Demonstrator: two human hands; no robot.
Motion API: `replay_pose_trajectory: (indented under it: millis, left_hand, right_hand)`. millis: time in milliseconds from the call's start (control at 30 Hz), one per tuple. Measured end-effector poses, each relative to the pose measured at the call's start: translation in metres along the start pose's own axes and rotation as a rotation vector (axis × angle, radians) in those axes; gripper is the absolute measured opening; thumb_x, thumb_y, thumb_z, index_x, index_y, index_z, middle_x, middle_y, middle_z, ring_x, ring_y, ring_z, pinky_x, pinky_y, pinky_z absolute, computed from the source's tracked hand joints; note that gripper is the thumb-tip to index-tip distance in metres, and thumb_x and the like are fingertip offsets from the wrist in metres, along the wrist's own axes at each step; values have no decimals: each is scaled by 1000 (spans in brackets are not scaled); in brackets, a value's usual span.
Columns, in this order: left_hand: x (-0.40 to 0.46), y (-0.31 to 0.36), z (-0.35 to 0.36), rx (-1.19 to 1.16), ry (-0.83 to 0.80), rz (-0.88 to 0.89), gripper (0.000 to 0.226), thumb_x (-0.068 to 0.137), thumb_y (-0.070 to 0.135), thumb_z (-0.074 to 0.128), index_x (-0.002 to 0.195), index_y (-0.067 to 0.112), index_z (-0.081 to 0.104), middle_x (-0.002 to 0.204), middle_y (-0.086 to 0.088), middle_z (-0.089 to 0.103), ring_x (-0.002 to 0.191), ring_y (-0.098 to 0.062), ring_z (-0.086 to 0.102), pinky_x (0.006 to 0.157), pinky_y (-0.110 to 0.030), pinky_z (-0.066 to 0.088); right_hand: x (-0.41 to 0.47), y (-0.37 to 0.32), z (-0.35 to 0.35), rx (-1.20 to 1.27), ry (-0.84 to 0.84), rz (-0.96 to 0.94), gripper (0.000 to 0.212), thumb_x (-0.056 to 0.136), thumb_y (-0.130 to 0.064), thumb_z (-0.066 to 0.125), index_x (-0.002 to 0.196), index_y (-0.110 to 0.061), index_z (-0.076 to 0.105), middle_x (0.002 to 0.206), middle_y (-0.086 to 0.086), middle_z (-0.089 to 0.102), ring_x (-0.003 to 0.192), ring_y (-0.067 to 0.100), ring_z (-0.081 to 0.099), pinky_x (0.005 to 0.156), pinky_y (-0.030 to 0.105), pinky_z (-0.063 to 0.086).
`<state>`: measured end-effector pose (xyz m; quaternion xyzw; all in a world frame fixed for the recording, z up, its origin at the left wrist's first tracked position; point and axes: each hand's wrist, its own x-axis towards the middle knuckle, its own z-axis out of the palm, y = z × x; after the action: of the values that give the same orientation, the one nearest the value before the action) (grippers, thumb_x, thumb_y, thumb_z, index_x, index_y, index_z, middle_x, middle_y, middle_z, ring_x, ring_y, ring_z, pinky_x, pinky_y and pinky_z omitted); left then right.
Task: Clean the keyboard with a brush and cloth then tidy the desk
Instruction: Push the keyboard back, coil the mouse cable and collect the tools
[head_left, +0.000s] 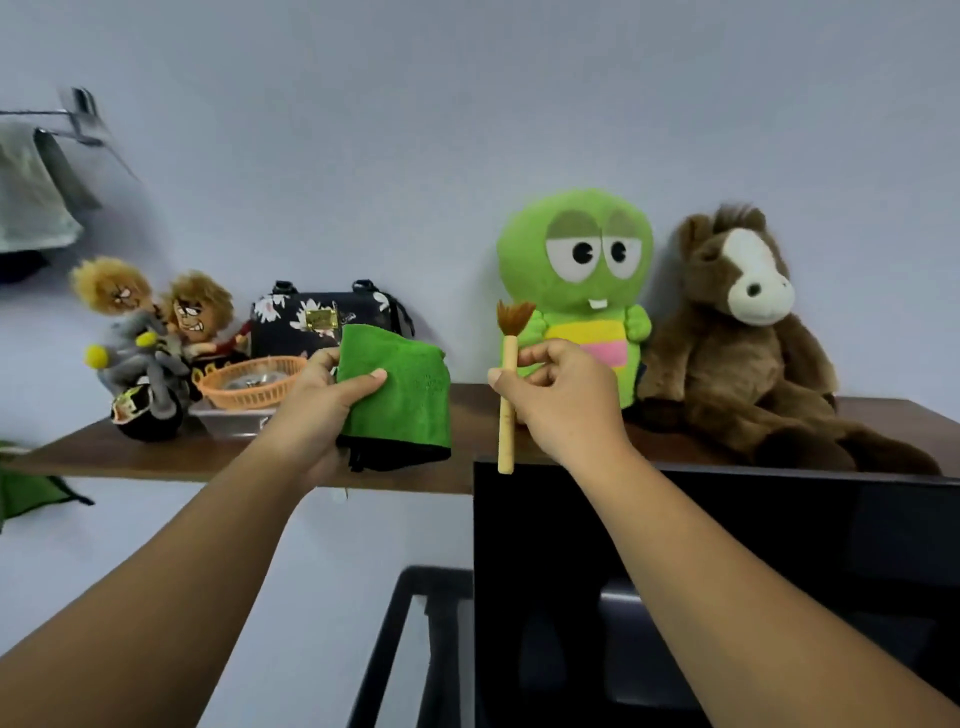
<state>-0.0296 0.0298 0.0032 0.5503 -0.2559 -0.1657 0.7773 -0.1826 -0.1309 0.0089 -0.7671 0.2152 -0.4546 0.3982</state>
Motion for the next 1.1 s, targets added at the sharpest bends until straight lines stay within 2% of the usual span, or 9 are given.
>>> replay_pose_trajectory:
  millis: [133, 300, 467, 533, 633, 700, 833, 967, 1100]
  left_hand:
    - [40, -9, -5, 29, -6, -82, 27, 88, 1, 63, 110, 13, 54, 101, -13, 70, 78, -21, 72, 61, -34, 57]
    - [74, -27, -15, 120, -82, -222, 32, 85, 0, 67, 114, 7, 55, 100, -18, 72, 88, -30, 72, 74, -41, 57]
    - [89, -38, -22, 271, -142, -306, 42, 75, -3, 77, 112, 4, 57, 100, -19, 71, 91, -33, 71, 86, -45, 56]
    - [92, -42, -25, 412, -159, -298, 44, 70, 0, 82, 106, 7, 56, 103, -18, 70, 91, -31, 70, 86, -43, 56]
    - [93, -45, -27, 681, -112, -241, 37, 72, 7, 83, 90, 16, 53, 95, -6, 65, 85, -18, 64, 68, -27, 53]
    - [94, -47, -27, 836, -82, -183, 48, 70, 14, 85, 105, 13, 53, 104, -4, 62, 91, -17, 61, 64, -24, 49]
    - [94, -50, -27, 1121, -58, -73, 86, 68, 29, 86, 139, 11, 39, 133, -8, 53, 121, -25, 51, 95, -32, 44]
    - [92, -51, -28, 1269, -105, -18, 78, 76, 38, 78, 141, 15, 42, 139, -6, 49, 127, -24, 48, 102, -34, 42]
    - [85, -48, -30, 1363, -166, -7, 63, 88, 40, 64, 142, 16, 41, 142, -8, 44, 128, -24, 44, 104, -34, 39]
  right_hand:
    - [36, -6, 36, -145, -28, 58, 25, 70, -37, 80, 77, -20, 62, 68, 2, 69, 68, 23, 69, 68, 39, 57]
    - [62, 3, 73, -433, -242, 181, 27, 72, -36, 80, 68, -12, 65, 73, 11, 72, 71, 28, 71, 70, 40, 59]
    - [75, 17, 96, -626, -407, 297, 30, 78, -28, 75, 59, -14, 57, 32, -4, 53, 36, 8, 57, 45, 21, 46]
    - [80, 22, 104, -646, -442, 354, 27, 79, -24, 77, 62, -13, 59, 38, -2, 56, 39, 12, 57, 45, 23, 49]
    - [83, 27, 111, -688, -511, 452, 18, 82, -22, 76, 78, -10, 63, 58, 5, 61, 45, 16, 57, 55, 26, 54]
    - [85, 30, 113, -748, -538, 466, 18, 83, -26, 75, 88, -11, 67, 63, 4, 62, 46, 15, 57, 59, 26, 56]
    - [86, 35, 113, -833, -571, 478, 21, 83, -32, 75, 88, -13, 70, 73, 2, 67, 55, 15, 61, 75, 29, 58]
    - [82, 35, 114, -865, -504, 419, 26, 78, -32, 78, 90, -10, 74, 70, 4, 68, 61, 20, 68, 72, 32, 61]
    - [77, 29, 109, -812, -460, 393, 22, 85, -27, 63, 89, -7, 72, 81, 9, 73, 71, 25, 72, 73, 36, 61]
